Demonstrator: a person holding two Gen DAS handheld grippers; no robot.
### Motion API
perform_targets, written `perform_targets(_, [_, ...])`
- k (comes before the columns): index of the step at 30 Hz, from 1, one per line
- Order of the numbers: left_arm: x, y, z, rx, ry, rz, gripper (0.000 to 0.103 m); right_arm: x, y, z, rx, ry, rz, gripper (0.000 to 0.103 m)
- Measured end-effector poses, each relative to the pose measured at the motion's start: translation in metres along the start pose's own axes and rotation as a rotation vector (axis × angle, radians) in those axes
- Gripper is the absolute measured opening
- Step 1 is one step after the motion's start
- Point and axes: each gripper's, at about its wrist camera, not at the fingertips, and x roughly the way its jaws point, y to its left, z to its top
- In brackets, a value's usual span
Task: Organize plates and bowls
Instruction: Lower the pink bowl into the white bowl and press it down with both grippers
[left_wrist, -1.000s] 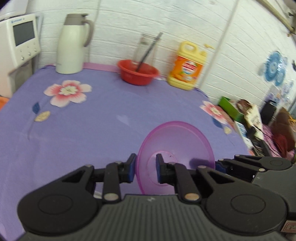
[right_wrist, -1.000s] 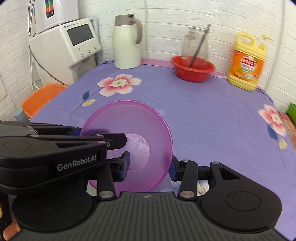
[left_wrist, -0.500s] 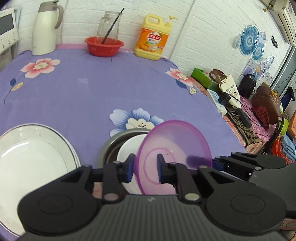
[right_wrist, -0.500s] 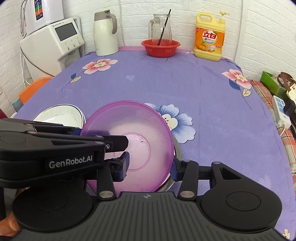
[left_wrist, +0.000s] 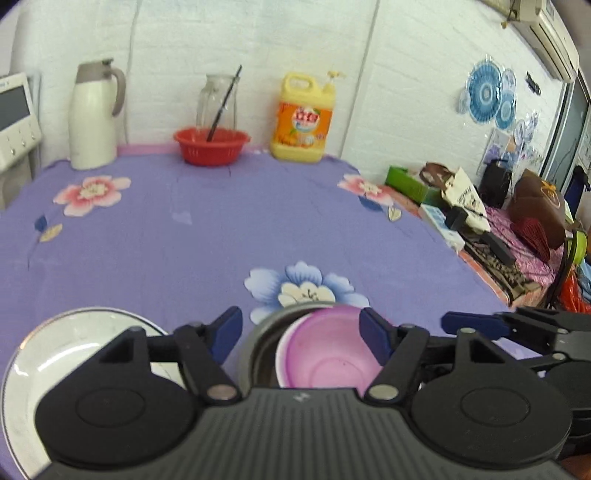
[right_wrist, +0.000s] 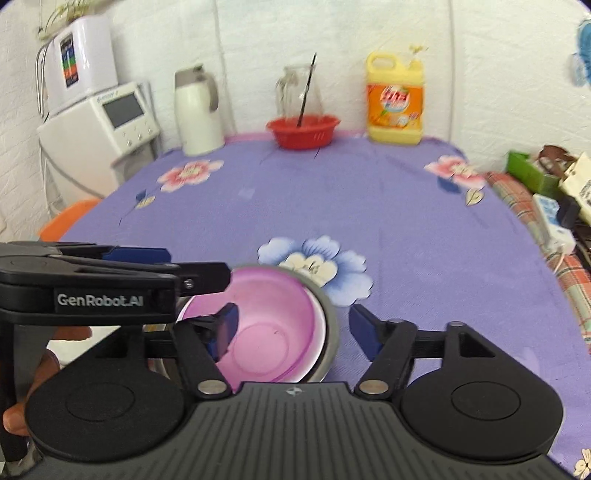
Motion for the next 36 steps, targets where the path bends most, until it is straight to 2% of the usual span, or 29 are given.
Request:
perform_targets(3, [-0.005,0.01,0.0,-0.035,-0.033,0.02,0.076,-0.009,0.006,-0.008,0.016,-0.079,-0.059,0.103])
perform_targets(5, [-0.007,0.017,-0.003,-0.053,-0.049,0.049,0.083,-0.012,0.011,-0.019,0.04,-0.117,-0.117,0.103])
perform_targets(6, [-0.007,0.019,-0.005,-0.055,-0.05,0.068,0.091,-0.012,0.011,-0.025,0.064,-0.125,-0.13,0.103])
perform_targets(7, [-0.007,0.022,-0.008,-0.052,-0.05,0.087,0.094,-0.01,0.01,-0.03,0.09,-0.121,-0.127,0.103])
perform_targets(10, [0.0,0.026,-0.011,-0.012,-0.025,0.105,0.094,0.004,0.009,-0.036,0.094,-0.055,-0.103,0.103])
perform_targets(12, [0.008,0.03,-0.012,-0.018,-0.006,0.109,0.094,0.012,0.009,-0.037,0.094,-0.034,-0.119,0.103])
perform_targets(16, [0.023,0.03,-0.012,-0.005,0.037,0.096,0.096,0.025,0.005,-0.037,0.131,0.006,-0.096,0.103])
perform_targets(24, [0.043,0.028,-0.01,0.028,0.092,0.049,0.096,0.039,0.003,-0.036,0.149,0.036,-0.105,0.103])
perform_targets(32, [0.057,0.028,-0.007,0.042,0.137,-0.037,0.095,0.048,0.001,-0.04,0.162,0.062,-0.107,0.103])
perform_targets(36, [0.065,0.029,-0.01,0.035,0.163,-0.049,0.088,0.052,0.001,-0.041,0.168,0.076,-0.101,0.103])
